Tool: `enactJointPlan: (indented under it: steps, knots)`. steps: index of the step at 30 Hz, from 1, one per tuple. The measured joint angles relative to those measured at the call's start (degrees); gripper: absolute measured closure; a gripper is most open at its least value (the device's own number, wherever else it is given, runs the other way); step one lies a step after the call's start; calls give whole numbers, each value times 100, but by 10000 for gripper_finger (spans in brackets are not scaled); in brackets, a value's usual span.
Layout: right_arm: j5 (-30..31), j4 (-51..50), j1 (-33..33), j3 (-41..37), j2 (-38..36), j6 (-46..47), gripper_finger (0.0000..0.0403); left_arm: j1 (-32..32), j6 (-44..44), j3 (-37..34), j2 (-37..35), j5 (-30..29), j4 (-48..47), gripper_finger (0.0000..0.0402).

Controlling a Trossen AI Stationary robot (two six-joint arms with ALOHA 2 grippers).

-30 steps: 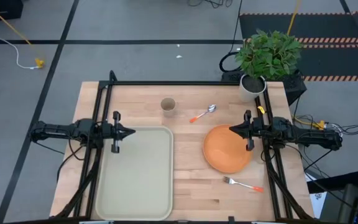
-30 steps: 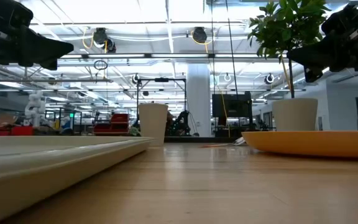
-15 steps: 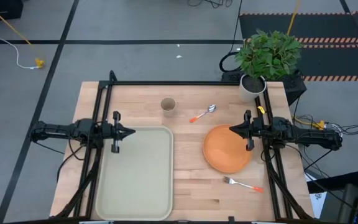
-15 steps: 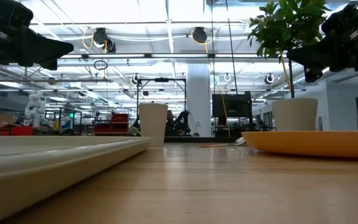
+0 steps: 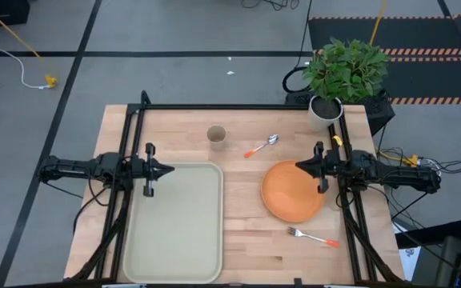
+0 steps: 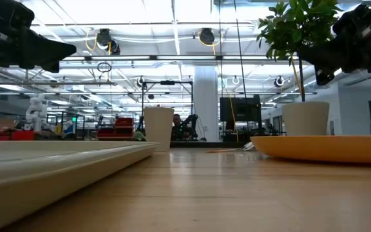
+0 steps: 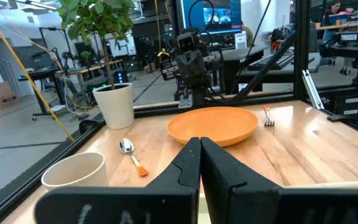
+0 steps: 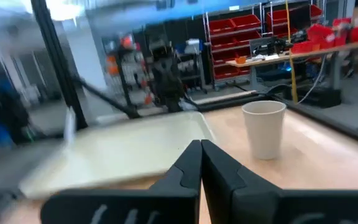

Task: Pick and place plate/cup/fork/spoon on tray
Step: Put the light yellow cup on the top left of the light yellow tray

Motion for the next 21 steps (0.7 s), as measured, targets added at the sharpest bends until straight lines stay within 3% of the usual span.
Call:
enactJointPlan:
  steps: [7, 14, 21]
  knots:
    - [-814, 872, 1, 109, -2, 94, 403, 0, 10, 1, 0, 1, 75, 387]
    - [-836, 915, 1, 919, 423, -383, 403, 1, 6, 0, -2, 0, 76, 387]
    - [-582, 1447, 1, 1953, 1640, -713, 403, 0, -5, 0, -1, 0, 82, 387]
